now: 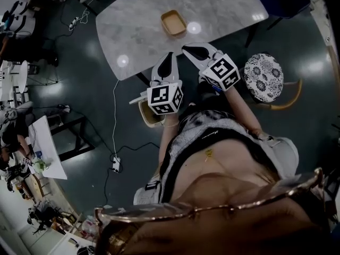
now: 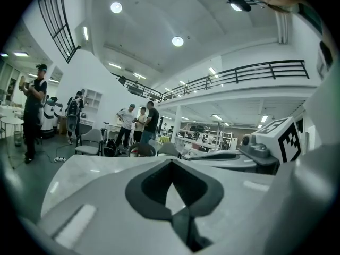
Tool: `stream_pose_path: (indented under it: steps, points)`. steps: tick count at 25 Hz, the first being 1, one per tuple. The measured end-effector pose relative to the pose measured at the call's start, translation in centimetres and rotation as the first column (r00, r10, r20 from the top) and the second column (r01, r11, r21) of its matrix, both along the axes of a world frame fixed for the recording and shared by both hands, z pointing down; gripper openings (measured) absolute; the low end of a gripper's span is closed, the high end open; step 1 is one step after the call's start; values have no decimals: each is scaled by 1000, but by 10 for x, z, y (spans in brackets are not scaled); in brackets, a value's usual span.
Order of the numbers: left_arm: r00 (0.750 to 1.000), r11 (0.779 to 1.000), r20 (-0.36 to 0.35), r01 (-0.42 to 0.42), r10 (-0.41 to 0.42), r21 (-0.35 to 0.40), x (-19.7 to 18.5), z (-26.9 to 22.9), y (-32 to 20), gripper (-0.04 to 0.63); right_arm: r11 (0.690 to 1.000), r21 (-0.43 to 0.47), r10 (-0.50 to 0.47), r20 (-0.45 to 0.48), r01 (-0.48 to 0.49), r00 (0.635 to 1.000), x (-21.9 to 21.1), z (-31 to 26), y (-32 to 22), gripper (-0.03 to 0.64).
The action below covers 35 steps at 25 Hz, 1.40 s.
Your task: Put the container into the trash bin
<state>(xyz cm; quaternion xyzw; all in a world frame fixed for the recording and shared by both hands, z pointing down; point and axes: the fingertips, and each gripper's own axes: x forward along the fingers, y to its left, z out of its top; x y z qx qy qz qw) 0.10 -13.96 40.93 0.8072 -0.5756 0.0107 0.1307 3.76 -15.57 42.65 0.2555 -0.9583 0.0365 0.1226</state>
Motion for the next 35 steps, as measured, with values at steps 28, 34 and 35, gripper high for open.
stream_pose_path:
  steps: [28, 34, 35]
  points:
    - [986, 984, 20, 168, -167, -59, 5, 21, -138, 0, 982, -42, -188, -61, 185, 980, 3, 26, -145, 26]
    - [992, 992, 19, 122, -122, -34, -23, 17, -158, 0, 992, -39, -124, -66, 121, 990, -20, 26, -161, 26]
    - [994, 993, 18, 110, -109, -33, -27, 17, -161, 0, 994, -37, -109, -65, 106, 992, -24, 26, -164, 26]
